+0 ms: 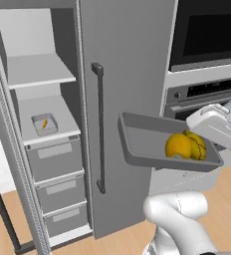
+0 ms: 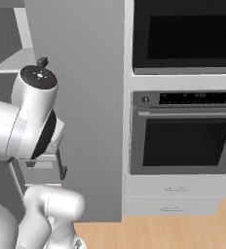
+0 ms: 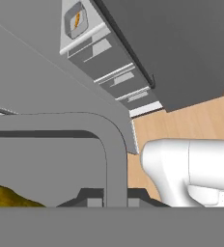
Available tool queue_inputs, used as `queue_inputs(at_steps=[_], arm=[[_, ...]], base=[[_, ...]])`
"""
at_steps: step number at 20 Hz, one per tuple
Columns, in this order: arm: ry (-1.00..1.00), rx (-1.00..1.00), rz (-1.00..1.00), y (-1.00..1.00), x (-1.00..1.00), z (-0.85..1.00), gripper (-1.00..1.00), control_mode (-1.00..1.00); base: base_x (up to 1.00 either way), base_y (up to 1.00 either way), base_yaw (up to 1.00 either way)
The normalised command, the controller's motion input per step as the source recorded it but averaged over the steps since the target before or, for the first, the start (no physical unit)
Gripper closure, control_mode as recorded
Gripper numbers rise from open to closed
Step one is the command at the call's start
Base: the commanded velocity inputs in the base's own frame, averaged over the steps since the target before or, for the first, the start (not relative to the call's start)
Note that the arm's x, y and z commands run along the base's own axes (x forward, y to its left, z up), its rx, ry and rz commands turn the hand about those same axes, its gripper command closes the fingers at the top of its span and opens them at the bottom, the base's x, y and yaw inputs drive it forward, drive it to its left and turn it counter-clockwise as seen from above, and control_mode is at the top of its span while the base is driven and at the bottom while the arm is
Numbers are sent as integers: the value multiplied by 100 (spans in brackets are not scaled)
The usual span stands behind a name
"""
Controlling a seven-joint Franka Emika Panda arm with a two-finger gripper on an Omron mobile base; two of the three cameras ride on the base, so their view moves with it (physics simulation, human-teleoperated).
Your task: Take the meat container that has the shrimp and place it on the second highest rack of the freezer. Then take the vegetable container that has the lemons and place it on the highest rack of the freezer.
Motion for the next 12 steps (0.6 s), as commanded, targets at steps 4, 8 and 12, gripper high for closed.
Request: queue_inputs(at_steps=[4,8,12], arm=[[0,0,0,0,0,0,100,100],[0,0,0,0,0,0,100,100],[0,0,0,0,0,0,100,100]], base=[[16,3,0],[20,18,8],[27,18,15]])
